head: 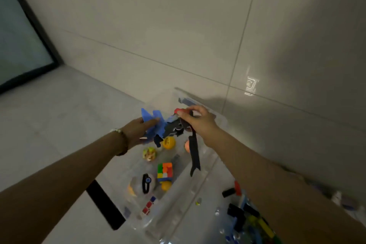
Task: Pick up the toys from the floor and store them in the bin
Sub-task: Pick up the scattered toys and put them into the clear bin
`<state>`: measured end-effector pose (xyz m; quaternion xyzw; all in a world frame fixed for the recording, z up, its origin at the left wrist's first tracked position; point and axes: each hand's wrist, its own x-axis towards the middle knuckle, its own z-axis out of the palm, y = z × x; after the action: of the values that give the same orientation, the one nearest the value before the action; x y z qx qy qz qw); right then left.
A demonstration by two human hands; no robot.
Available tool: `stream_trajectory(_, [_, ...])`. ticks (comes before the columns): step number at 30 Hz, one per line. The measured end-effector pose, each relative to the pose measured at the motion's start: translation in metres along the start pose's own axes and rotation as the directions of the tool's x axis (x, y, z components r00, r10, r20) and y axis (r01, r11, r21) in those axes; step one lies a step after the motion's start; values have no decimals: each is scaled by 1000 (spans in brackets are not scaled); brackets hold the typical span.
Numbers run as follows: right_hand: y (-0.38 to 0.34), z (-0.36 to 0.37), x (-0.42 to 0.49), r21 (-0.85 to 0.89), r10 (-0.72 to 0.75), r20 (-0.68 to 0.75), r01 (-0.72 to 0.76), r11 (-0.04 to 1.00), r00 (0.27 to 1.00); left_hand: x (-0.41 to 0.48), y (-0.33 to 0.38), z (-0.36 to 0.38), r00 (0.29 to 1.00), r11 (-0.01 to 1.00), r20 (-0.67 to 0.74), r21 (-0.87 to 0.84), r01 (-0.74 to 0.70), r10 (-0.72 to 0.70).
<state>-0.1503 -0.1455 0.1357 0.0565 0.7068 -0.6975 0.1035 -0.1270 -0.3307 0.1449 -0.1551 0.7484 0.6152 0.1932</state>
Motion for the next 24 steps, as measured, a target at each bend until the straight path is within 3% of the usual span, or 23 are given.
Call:
stream_trajectory(3, [17,1,11,-186,46,-35,-51,981,998,16,-26,-15,983,986,-156,116,118,-99])
stream_trajectory(5, [24,-13,9,-227,-3,-59,-11,974,998,23,-36,-15,980,981,-189,169,94,-62])
stream_trajectory(10, [38,-82,-17,-250,-40,-105,12,968,994,27,-33,29,994,962,-50,263,-78,94])
stream_trajectory(17, [67,-200,-84,-345,116,-186,-175,922,976,13,-18,146,957,942,186,215,-258,220])
stream_trajectory(24, [144,-293,-152,-338,288,-235,-356,871,928,3,-72,273,920,928,392,342,-150,5])
